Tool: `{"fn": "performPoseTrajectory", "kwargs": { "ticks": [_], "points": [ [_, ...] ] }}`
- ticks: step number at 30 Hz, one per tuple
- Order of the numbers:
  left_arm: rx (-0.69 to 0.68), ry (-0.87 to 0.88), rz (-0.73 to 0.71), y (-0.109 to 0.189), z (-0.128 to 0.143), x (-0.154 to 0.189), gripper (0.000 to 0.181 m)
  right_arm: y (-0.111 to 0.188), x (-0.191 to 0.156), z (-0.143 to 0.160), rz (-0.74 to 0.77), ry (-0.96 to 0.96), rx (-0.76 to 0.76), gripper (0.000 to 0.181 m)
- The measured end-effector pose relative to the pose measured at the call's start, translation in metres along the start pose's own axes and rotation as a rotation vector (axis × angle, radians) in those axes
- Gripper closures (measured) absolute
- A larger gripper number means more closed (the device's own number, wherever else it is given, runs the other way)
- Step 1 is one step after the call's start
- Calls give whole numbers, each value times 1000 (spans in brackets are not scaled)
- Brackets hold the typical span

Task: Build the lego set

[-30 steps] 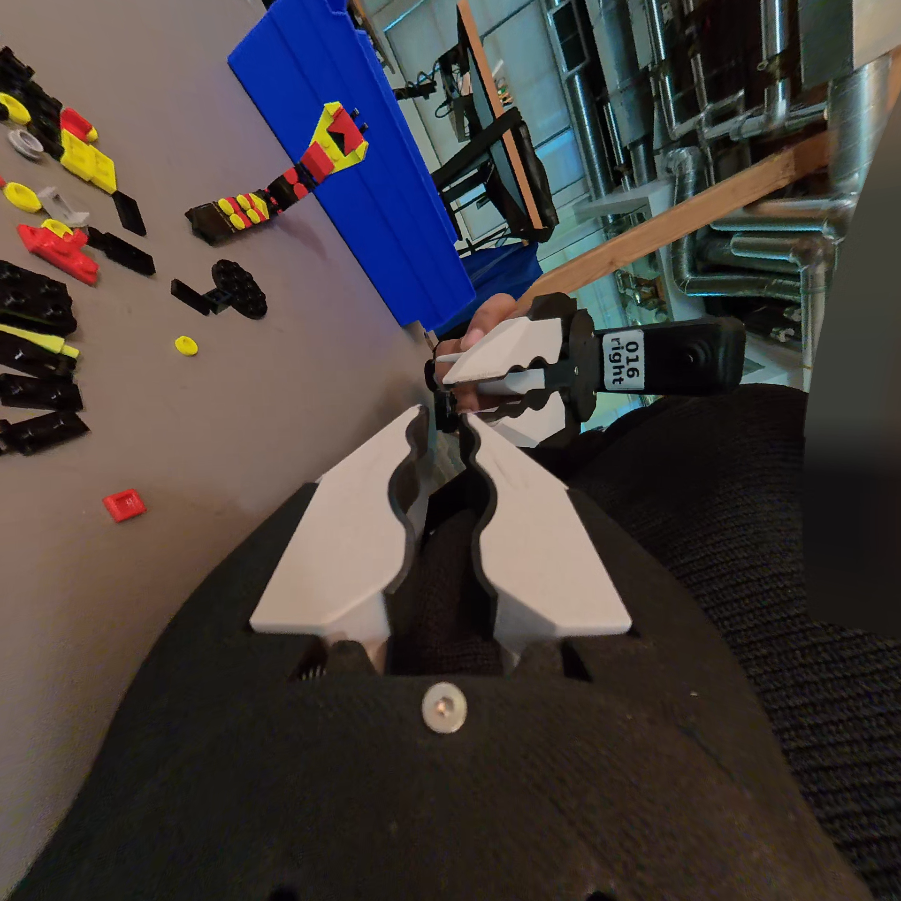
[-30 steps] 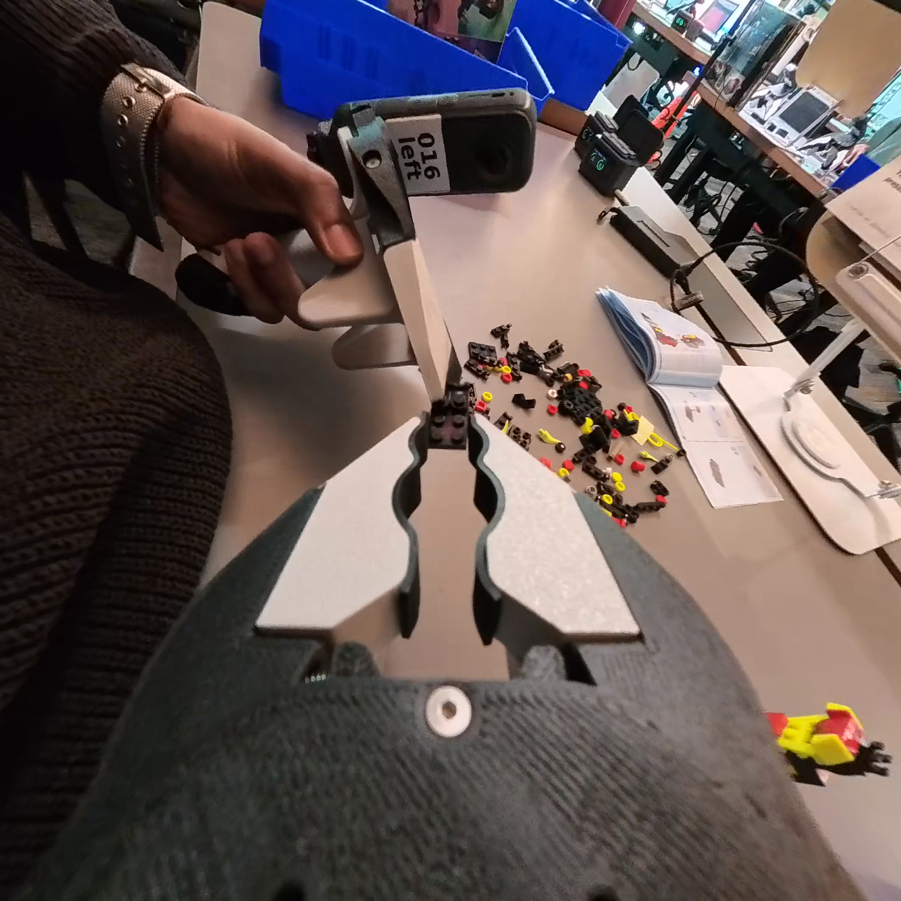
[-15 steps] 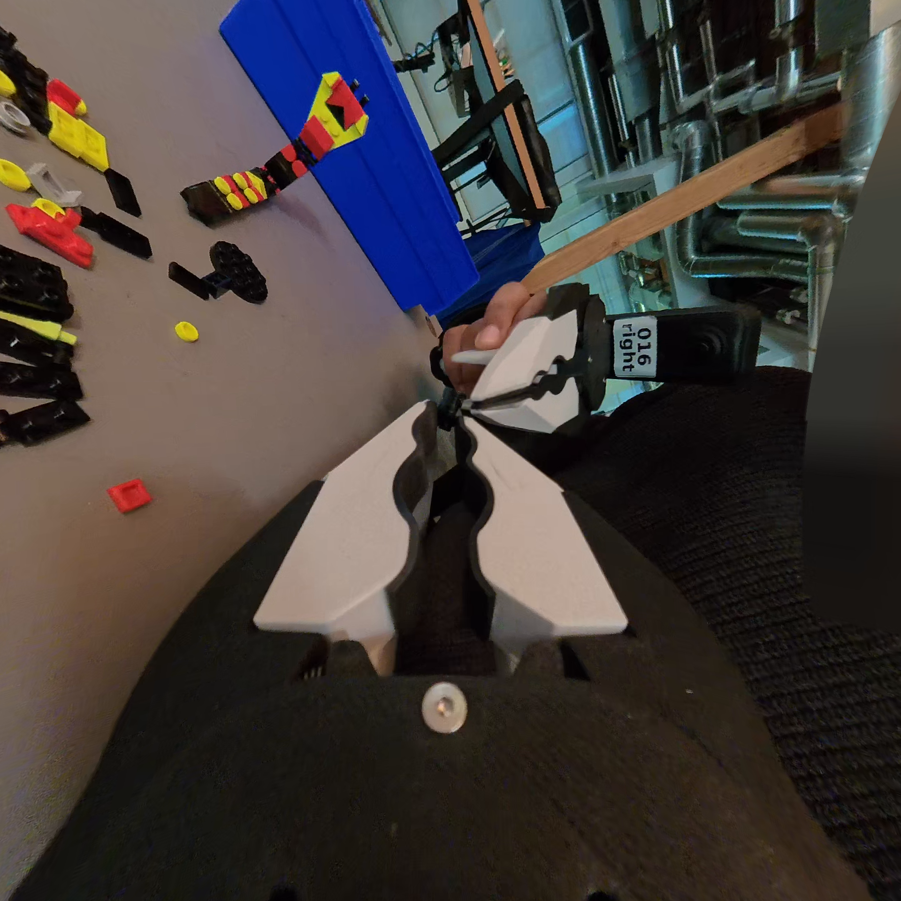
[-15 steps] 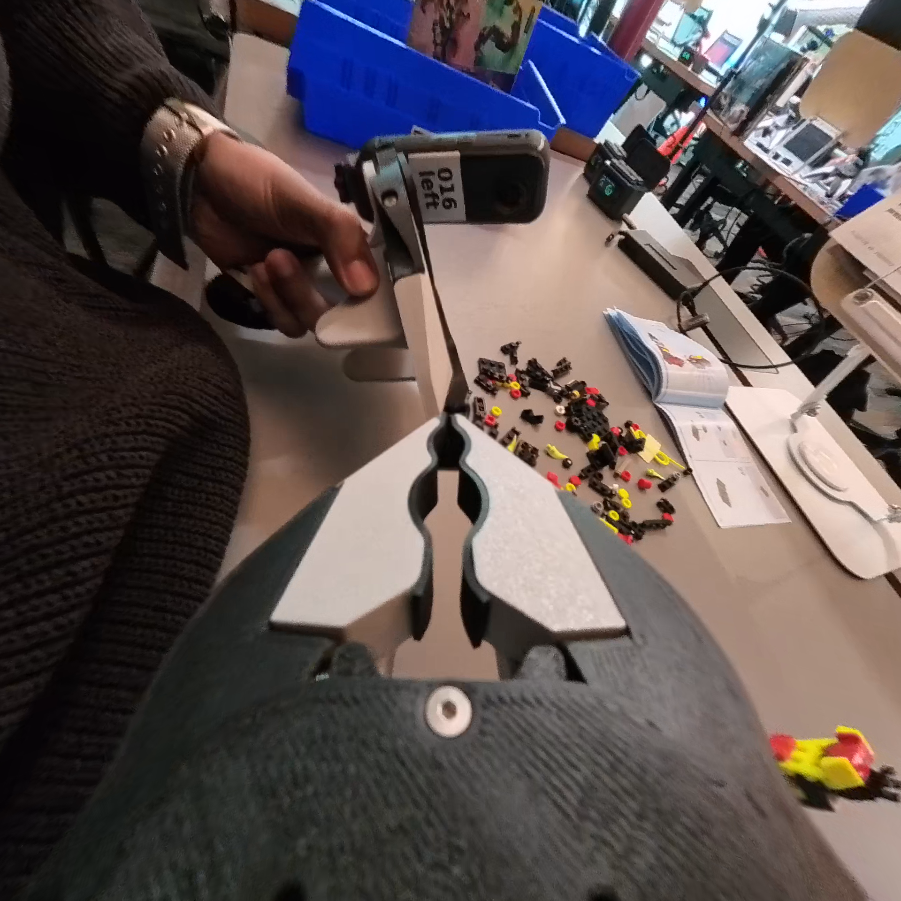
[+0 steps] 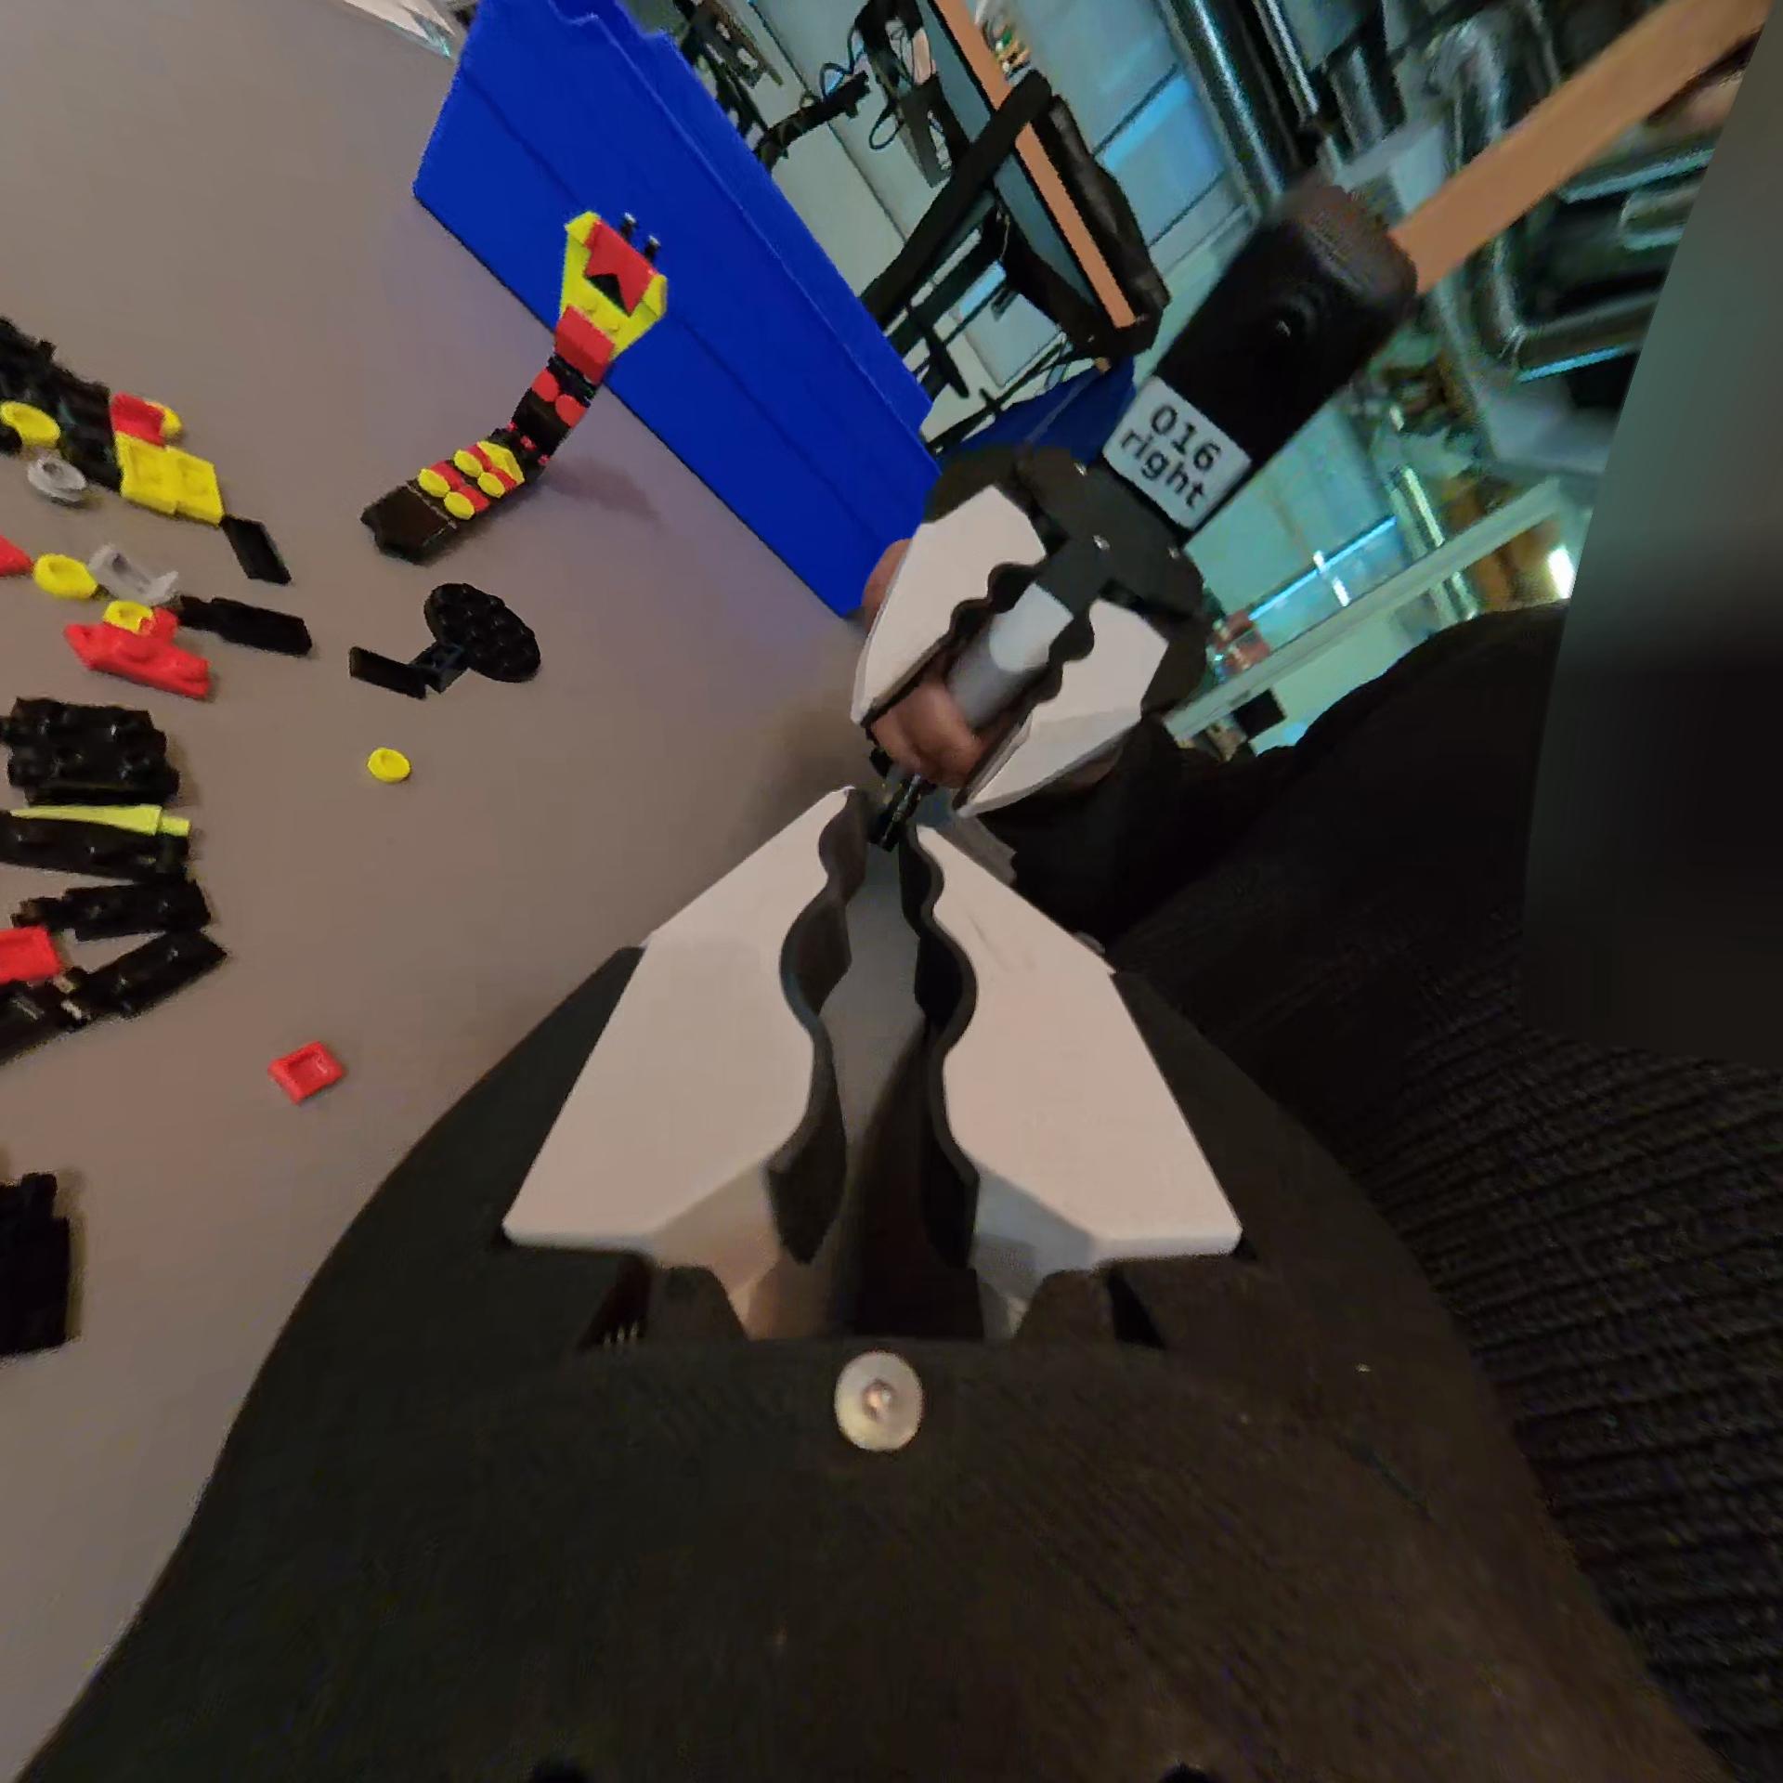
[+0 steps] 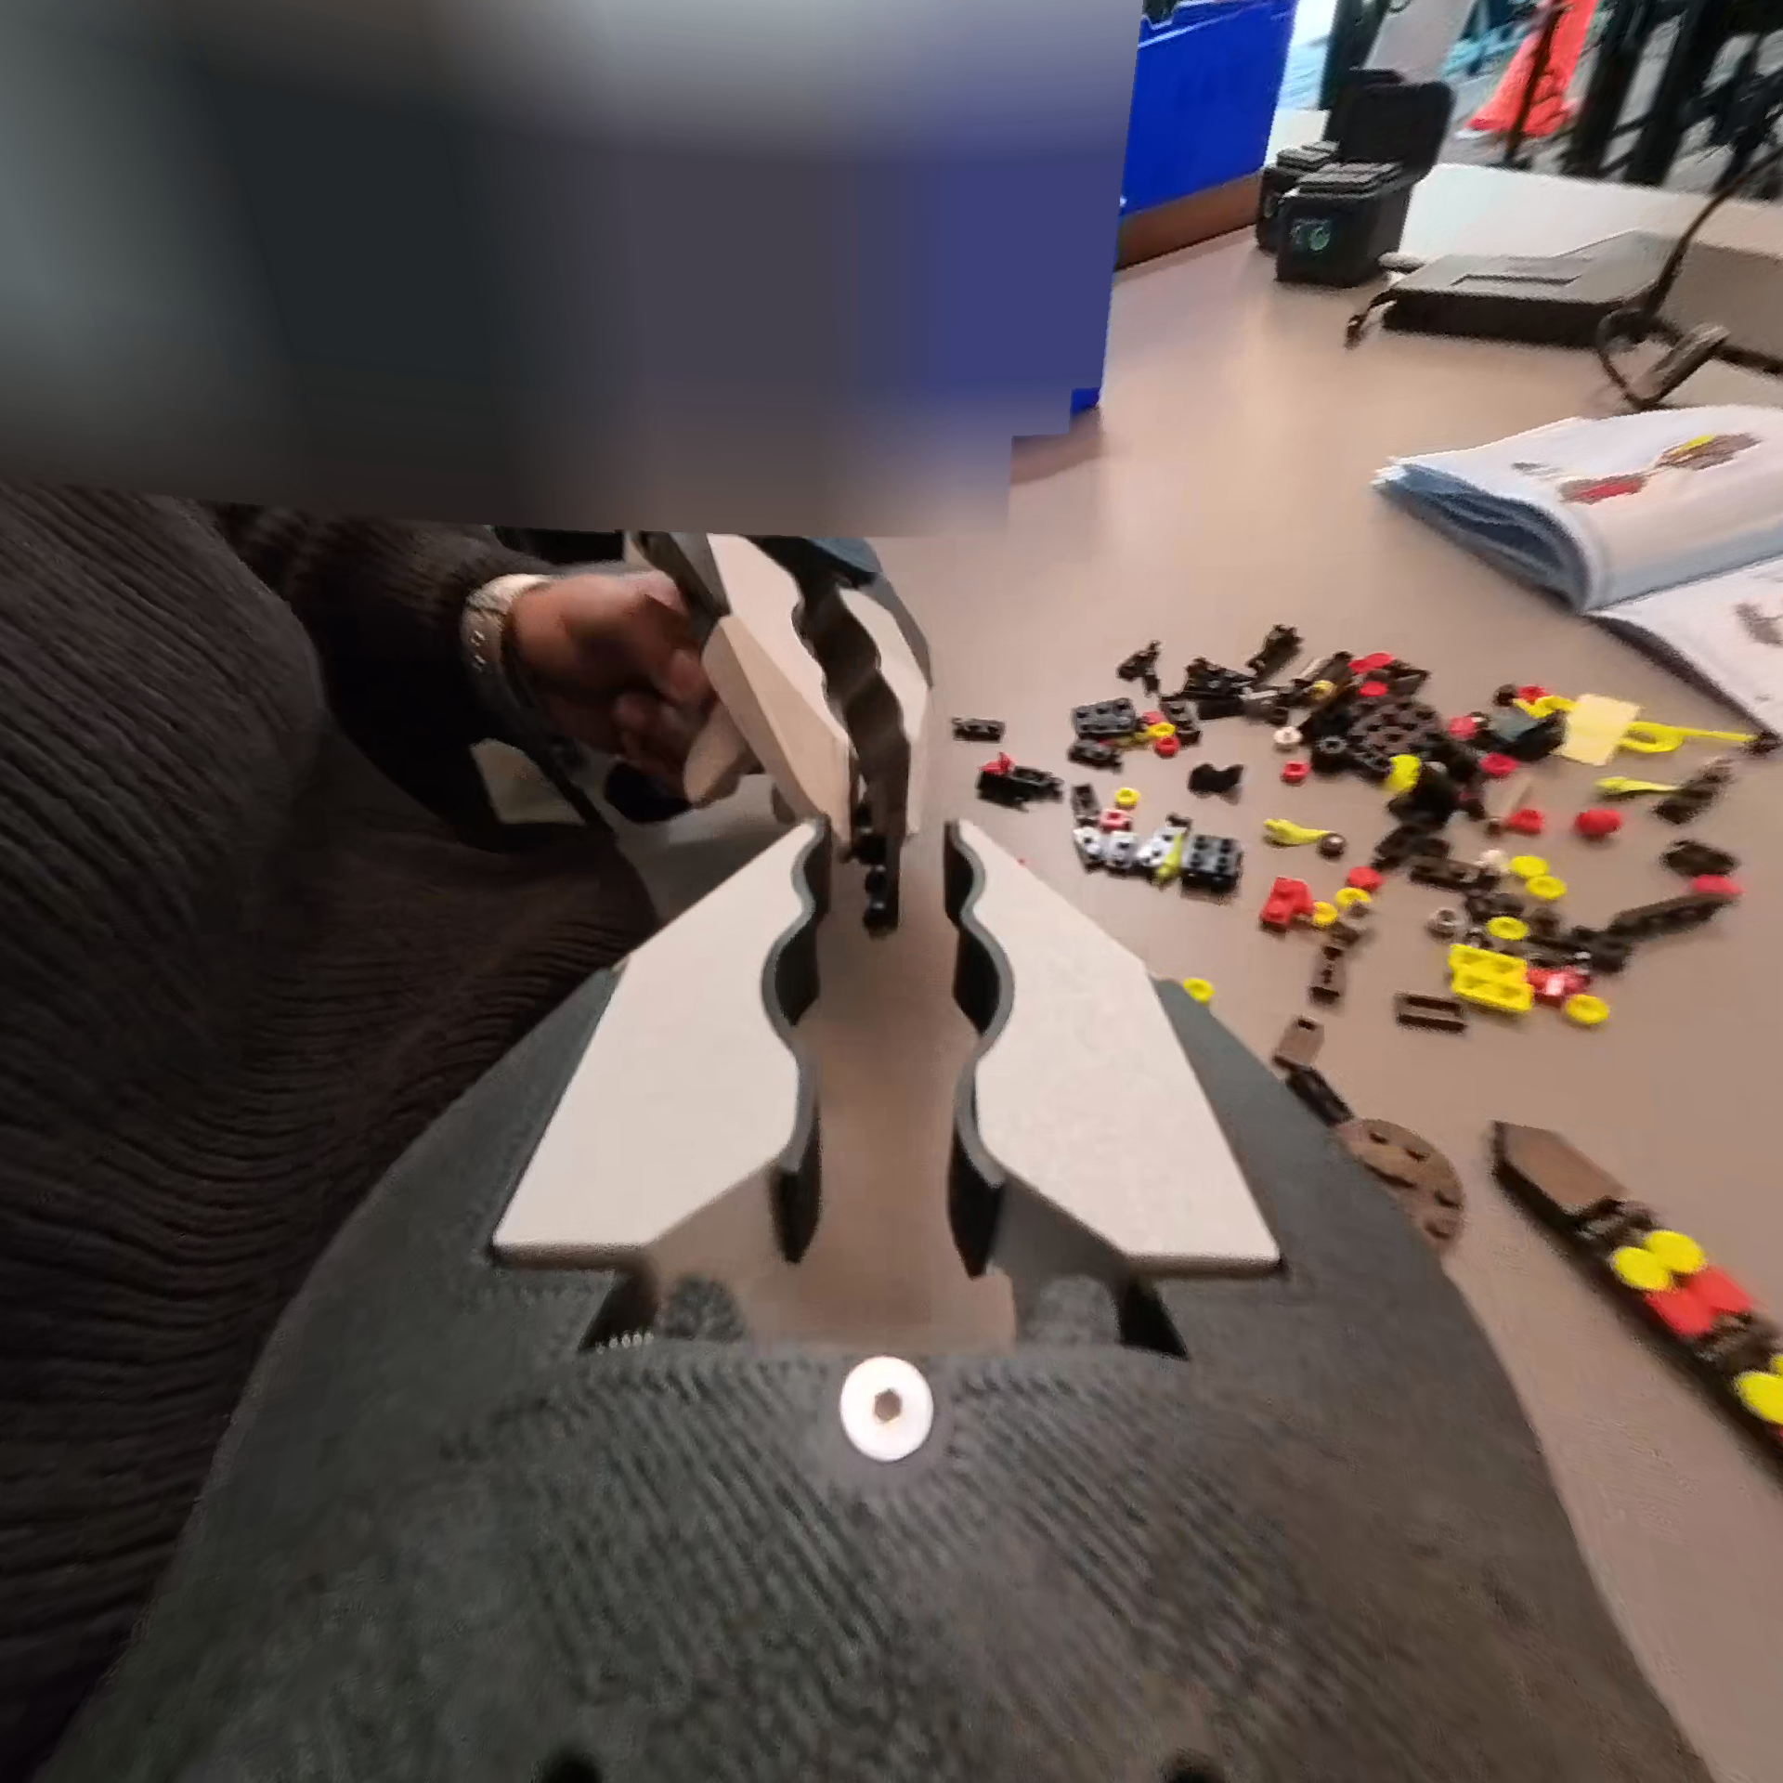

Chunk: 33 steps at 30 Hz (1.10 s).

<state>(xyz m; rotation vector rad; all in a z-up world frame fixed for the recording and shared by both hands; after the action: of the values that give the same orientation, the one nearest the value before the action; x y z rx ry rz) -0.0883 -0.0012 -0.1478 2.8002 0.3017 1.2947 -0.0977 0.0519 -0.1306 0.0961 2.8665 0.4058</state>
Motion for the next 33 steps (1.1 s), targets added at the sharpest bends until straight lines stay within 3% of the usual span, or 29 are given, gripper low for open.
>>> {"fn": "performPoseTrajectory", "kwargs": {
  "ticks": [4,9,33],
  "points": [
    [-2,-54,-2,-1,0,5,177,1,-1,1,-73,-107,12,165],
    [-2,-69,-10,-1,0,5,177,-1,-3,5,-83,-99,-14,175],
    [-42,-121,-67,-5,4,3,177,-3,-4,9,-77,-84,-50,175]
  ]
}}
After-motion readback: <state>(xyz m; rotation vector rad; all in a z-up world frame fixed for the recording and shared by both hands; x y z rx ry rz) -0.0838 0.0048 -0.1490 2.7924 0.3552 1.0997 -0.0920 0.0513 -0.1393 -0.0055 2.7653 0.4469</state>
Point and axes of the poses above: each gripper's, where its closed fingertips meet, y back along the fingers, z out of its underside, x = y × z across the jaws, the point moved 3 cm from there along y, back along the fingers, and after that the axes turned 1 degree about -z, right-handed, at the moved point
